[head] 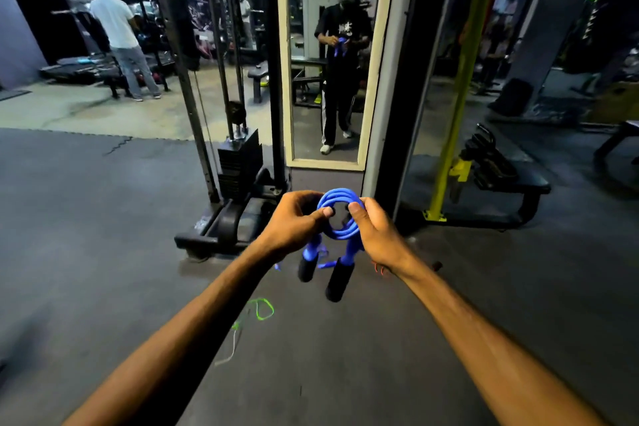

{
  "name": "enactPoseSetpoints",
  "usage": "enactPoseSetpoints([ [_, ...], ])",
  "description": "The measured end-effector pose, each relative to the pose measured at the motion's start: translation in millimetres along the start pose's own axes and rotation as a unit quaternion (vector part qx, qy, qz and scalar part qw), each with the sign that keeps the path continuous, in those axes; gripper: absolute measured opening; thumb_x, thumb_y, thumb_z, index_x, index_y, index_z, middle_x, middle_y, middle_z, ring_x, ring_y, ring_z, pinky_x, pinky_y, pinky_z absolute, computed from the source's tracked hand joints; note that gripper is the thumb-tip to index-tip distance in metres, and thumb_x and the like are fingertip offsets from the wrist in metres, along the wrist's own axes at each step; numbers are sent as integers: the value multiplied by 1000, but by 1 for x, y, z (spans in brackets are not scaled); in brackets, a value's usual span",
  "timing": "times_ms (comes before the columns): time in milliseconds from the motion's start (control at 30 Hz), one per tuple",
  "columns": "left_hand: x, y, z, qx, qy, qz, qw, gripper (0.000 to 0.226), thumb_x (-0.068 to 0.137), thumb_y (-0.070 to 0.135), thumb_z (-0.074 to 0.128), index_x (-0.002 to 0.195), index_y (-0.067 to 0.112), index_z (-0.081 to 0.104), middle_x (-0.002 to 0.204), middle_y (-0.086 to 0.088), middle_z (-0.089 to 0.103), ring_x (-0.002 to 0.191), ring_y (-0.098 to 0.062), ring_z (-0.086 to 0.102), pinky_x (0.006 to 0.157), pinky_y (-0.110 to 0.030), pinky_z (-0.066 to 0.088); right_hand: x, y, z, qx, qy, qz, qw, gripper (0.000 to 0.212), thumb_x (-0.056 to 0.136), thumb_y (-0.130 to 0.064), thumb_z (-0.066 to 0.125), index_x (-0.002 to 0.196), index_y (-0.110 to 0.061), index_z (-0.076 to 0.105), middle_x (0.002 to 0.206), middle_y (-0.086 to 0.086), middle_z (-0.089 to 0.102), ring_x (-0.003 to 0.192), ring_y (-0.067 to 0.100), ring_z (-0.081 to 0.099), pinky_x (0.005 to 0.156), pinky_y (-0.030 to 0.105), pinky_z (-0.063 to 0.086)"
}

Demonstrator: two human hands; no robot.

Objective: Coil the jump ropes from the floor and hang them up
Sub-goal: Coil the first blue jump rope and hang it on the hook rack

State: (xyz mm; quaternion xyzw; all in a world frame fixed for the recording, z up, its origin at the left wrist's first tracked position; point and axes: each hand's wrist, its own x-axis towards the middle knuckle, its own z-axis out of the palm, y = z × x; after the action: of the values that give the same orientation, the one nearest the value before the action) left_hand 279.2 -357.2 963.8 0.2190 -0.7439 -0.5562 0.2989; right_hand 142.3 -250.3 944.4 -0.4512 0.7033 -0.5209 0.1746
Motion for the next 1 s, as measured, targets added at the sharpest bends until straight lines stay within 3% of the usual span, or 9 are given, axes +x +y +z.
enactPoseSetpoints([
  [167, 119, -4, -21, -17, -16, 35, 999, 17, 92, 10, 64, 107, 9, 71, 90, -12, 73, 75, -15, 61, 64, -34, 51, 111, 2, -6, 24, 41, -26, 999, 16, 102, -26, 42, 106, -21, 56, 90, 4, 63, 81, 15, 59, 79, 33, 49],
  [300, 210, -2, -24, -29, -43, 45, 998, 16, 92, 8, 64, 107, 12, 69, 94, -12, 74, 80, -18, 66, 80, -46, 57, 191, 5, -23, 45, 70, -40, 996, 18, 102, -18, 41, 110, -13, 57, 86, 5, 61, 76, 10, 57, 71, 18, 47],
  [400, 286, -6, -22, -35, -50, 49, 997, 18, 93, 10, 64, 110, 10, 69, 97, -15, 75, 83, -22, 71, 85, -52, 57, 259, 15, -42, 56, 86, -66, 993, 18, 102, -16, 42, 109, -12, 58, 81, 0, 60, 70, 3, 55, 67, 15, 45],
  [467, 343, -5, -19, -42, -60, 67, 995, 19, 93, 10, 63, 111, 9, 69, 100, -22, 73, 89, -33, 72, 86, -54, 57, 313, 21, -57, 59, 100, -81, 990, 18, 102, -16, 41, 106, -14, 58, 79, -2, 60, 64, -1, 54, 65, 17, 45],
  [533, 402, 1, -17, -39, -55, 93, 993, 16, 93, 7, 62, 105, 13, 70, 100, -27, 71, 84, -33, 70, 84, -56, 55, 371, 25, -75, 54, 106, -101, 988, 17, 102, -18, 42, 101, -20, 59, 79, 1, 59, 60, 2, 53, 62, 23, 45],
  [733, 571, 44, -21, -32, -21, 159, 987, 15, 93, 8, 63, 102, 17, 71, 96, -22, 74, 92, -37, 72, 84, -54, 57, 542, 13, -131, 34, 122, -143, 982, 20, 102, -24, 42, 102, -16, 60, 83, 2, 62, 70, 10, 57, 72, 42, 51],
  [800, 625, 61, -22, -34, -8, 181, 983, 13, 92, 8, 64, 101, 14, 72, 95, -23, 74, 88, -34, 72, 81, -50, 59, 597, 4, -151, 33, 129, -159, 978, 19, 102, -24, 42, 101, -18, 61, 84, 4, 63, 71, 11, 58, 72, 42, 52],
  [933, 731, 93, -25, -45, -4, 224, 973, 12, 90, 6, 66, 100, 10, 72, 95, -22, 73, 80, -24, 71, 74, -40, 61, 699, -14, -189, 10, 156, -189, 969, 21, 102, -22, 42, 94, -18, 61, 80, 1, 63, 67, 5, 56, 68, 28, 48],
  [1000, 788, 106, -27, -51, 0, 248, 967, 12, 89, 6, 68, 100, 8, 72, 93, -19, 75, 78, -21, 70, 74, -42, 60, 752, -22, -208, 6, 172, -201, 964, 23, 102, -22, 43, 90, -13, 61, 78, 2, 62, 65, 7, 55, 66, 33, 47],
])
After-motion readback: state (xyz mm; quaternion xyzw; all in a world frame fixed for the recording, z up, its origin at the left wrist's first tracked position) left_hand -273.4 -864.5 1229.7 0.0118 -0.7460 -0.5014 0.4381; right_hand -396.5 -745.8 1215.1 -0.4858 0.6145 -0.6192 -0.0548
